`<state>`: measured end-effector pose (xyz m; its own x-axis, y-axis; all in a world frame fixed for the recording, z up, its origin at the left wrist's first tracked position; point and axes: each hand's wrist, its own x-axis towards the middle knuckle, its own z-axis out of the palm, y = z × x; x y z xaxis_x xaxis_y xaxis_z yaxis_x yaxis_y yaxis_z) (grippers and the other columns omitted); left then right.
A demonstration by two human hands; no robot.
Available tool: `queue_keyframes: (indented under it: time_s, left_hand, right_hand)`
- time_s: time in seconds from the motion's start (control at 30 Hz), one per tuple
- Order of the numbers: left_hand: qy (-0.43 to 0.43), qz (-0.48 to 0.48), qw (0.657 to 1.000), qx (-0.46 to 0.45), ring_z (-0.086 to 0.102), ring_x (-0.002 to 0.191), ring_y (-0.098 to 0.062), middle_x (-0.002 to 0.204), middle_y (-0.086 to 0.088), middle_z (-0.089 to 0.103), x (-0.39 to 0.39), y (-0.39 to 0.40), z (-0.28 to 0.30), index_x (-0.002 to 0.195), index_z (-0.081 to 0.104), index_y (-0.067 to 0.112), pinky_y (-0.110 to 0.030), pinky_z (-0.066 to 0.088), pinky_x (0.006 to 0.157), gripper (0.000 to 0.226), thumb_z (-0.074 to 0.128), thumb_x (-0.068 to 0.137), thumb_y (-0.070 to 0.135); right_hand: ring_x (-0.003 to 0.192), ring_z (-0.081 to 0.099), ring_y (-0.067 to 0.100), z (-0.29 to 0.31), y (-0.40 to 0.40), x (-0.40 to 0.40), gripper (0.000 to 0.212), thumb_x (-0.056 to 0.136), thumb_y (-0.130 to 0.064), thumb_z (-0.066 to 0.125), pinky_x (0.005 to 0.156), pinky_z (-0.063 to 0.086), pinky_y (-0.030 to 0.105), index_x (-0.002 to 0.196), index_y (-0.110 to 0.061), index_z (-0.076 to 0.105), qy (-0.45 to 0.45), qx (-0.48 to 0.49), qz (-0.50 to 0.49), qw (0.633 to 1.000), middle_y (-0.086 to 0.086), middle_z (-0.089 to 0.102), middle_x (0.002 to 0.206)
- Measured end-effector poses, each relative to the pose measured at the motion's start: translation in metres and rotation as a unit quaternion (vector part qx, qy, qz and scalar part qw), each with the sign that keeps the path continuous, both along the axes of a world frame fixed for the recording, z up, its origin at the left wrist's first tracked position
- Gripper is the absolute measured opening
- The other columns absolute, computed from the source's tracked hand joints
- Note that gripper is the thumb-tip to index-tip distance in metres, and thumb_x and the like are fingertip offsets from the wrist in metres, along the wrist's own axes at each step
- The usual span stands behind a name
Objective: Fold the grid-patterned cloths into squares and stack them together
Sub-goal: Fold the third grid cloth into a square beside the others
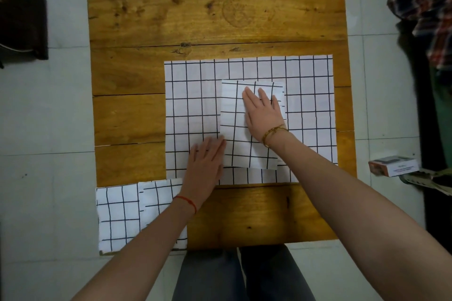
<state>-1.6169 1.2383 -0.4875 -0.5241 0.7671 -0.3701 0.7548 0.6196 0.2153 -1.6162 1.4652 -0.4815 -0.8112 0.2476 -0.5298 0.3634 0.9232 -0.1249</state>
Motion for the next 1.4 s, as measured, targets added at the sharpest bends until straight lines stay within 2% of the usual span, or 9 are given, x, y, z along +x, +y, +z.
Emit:
queue_keyframes:
  time_s: [0.23,0.37,0.53,0.67,0.8,0.87,1.07,1.23,1.4]
  left_hand:
    - [-0.031,0.016,0.999,-0.03,0.02,0.146,-0.028,0.16,-0.003,0.02,0.044,-0.024,0.003,0.152,0.022,0.017,-0.052,0.028,0.114,0.061,0.044,0.097,0.031]
    - [-0.033,0.028,0.999,0.0,0.03,0.141,-0.026,0.152,-0.003,0.035,0.044,-0.021,0.009,0.147,0.035,0.016,-0.049,0.031,0.114,0.054,0.045,0.096,0.029]
    - [-0.045,0.138,0.983,0.116,0.047,0.12,-0.018,0.125,-0.001,0.055,0.019,0.003,0.019,0.127,0.054,0.016,-0.035,0.037,0.106,0.032,0.045,0.096,0.022]
    - [-0.073,0.274,0.942,0.18,0.052,0.105,-0.017,0.114,-0.003,0.057,-0.007,0.033,0.023,0.121,0.057,0.013,-0.032,0.046,0.092,0.028,0.054,0.093,0.016]
    - [-0.115,0.35,0.911,0.184,0.054,0.1,-0.02,0.107,-0.006,0.057,-0.023,0.057,0.015,0.116,0.057,0.009,-0.036,0.049,0.087,0.027,0.059,0.089,0.014]
    - [-0.146,0.389,0.893,0.173,0.052,0.094,-0.016,0.105,-0.006,0.055,-0.027,0.065,0.012,0.114,0.056,0.009,-0.03,0.048,0.082,0.027,0.06,0.088,0.013]
    - [-0.207,0.476,0.834,0.186,0.051,0.079,-0.012,0.098,-0.008,0.056,-0.038,0.08,0.006,0.099,0.06,0.007,-0.011,0.038,0.061,0.017,0.064,0.083,0.01]
    - [-0.24,0.516,0.793,0.215,0.057,0.074,-0.008,0.083,0.003,0.06,-0.042,0.079,0.014,0.096,0.062,0.006,-0.006,0.043,0.057,0.017,0.068,0.081,0.009]
    - [-0.29,0.515,0.769,0.245,0.062,0.081,-0.006,0.093,-0.005,0.07,-0.05,0.074,0.027,0.101,0.059,0.011,-0.002,0.045,0.06,0.025,0.072,0.08,0.015]
  right_hand:
    - [0.146,-0.003,0.026,0.001,0.001,-0.003,0.057,0.1,-0.027,0.023,0.118,0.003,0.05,0.151,-0.017,0.0,-0.004,0.008,0.007,1.0,-0.005,-0.004,0.16]
    - [0.146,0.007,0.027,0.001,0.004,0.004,0.055,0.1,-0.025,0.028,0.118,0.008,0.048,0.151,-0.015,0.011,0.061,-0.005,-0.002,0.998,-0.001,0.008,0.159]
    - [0.11,0.049,0.03,0.009,0.016,0.035,0.036,0.09,-0.013,0.046,0.093,0.041,0.038,0.125,-0.006,0.052,0.275,-0.011,-0.188,0.943,0.013,0.054,0.123]
    - [0.091,0.054,0.021,0.007,0.029,0.065,0.013,0.089,-0.017,0.053,0.081,0.05,0.037,0.1,-0.012,0.057,0.262,-0.052,-0.416,0.869,0.005,0.06,0.096]
    - [0.073,0.054,0.013,0.003,0.032,0.075,0.019,0.084,-0.025,0.062,0.077,0.052,0.033,0.097,-0.011,0.059,0.198,-0.144,-0.495,0.834,-0.002,0.057,0.077]
    - [0.07,0.052,0.01,0.004,0.031,0.072,0.021,0.082,-0.025,0.064,0.075,0.049,0.029,0.096,-0.009,0.06,0.191,-0.167,-0.511,0.821,-0.006,0.053,0.071]
    - [0.08,0.053,0.014,0.005,0.03,0.06,0.02,0.081,-0.026,0.069,0.081,0.043,0.023,0.086,-0.013,0.055,0.14,-0.194,-0.533,0.812,0.0,0.056,0.079]
    - [0.078,0.049,0.017,0.006,0.032,0.064,0.024,0.079,-0.027,0.072,0.073,0.039,0.025,0.086,-0.01,0.057,0.163,-0.203,-0.508,0.821,0.006,0.053,0.085]
    - [0.061,0.036,0.009,0.007,0.034,0.071,0.027,0.081,-0.024,0.072,0.074,0.039,0.023,0.091,-0.012,0.05,0.2,-0.285,-0.541,0.766,-0.006,0.035,0.065]
